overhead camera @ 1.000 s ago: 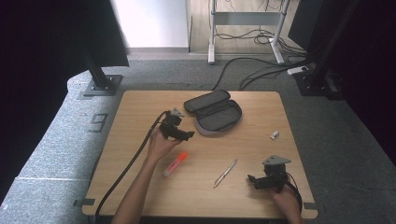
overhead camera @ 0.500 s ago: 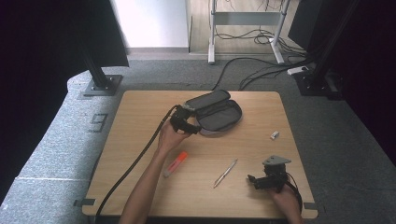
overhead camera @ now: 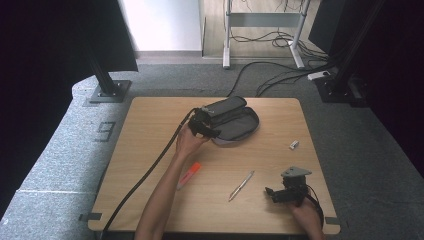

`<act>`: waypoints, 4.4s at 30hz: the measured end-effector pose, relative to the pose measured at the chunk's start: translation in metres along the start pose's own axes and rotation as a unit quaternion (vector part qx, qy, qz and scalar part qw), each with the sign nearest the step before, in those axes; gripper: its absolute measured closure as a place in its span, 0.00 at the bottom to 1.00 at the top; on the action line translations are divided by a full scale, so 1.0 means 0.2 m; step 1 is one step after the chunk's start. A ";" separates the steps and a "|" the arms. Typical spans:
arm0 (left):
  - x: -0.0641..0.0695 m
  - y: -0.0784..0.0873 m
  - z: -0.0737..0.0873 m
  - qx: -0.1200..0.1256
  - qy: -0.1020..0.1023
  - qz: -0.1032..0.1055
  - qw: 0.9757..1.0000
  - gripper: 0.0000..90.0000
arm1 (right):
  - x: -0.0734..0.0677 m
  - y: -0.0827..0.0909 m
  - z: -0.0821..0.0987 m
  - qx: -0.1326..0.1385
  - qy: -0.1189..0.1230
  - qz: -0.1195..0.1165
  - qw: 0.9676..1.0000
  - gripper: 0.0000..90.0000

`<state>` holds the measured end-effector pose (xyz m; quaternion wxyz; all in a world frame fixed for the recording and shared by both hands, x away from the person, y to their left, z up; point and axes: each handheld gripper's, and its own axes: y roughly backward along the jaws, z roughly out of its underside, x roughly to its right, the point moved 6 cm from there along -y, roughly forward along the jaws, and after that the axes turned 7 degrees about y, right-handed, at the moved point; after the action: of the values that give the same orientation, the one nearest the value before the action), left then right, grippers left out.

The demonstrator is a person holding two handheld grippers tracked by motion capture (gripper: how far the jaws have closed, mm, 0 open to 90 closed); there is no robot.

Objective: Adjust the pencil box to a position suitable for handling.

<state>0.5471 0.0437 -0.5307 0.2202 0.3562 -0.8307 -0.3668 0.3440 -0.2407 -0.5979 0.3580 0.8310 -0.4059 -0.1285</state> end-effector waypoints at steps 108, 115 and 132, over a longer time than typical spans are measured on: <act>0.35 0.18 0.58 -0.037 -0.065 0.026 0.997 0.27 | 0.00 0.00 0.00 -0.001 -0.003 0.000 1.000 0.00; 0.40 0.20 0.61 -0.036 -0.067 0.032 0.997 0.27 | 0.00 0.00 0.00 -0.001 -0.003 0.000 1.000 0.00; 0.46 0.30 0.61 -0.012 -0.071 0.049 0.996 0.24 | 0.00 0.00 0.00 -0.001 -0.003 0.000 1.000 0.00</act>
<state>0.3854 0.0584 -0.5516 0.1830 0.2855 -0.8562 -0.3898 0.3437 -0.2405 -0.5978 0.3580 0.8302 -0.4066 -0.1312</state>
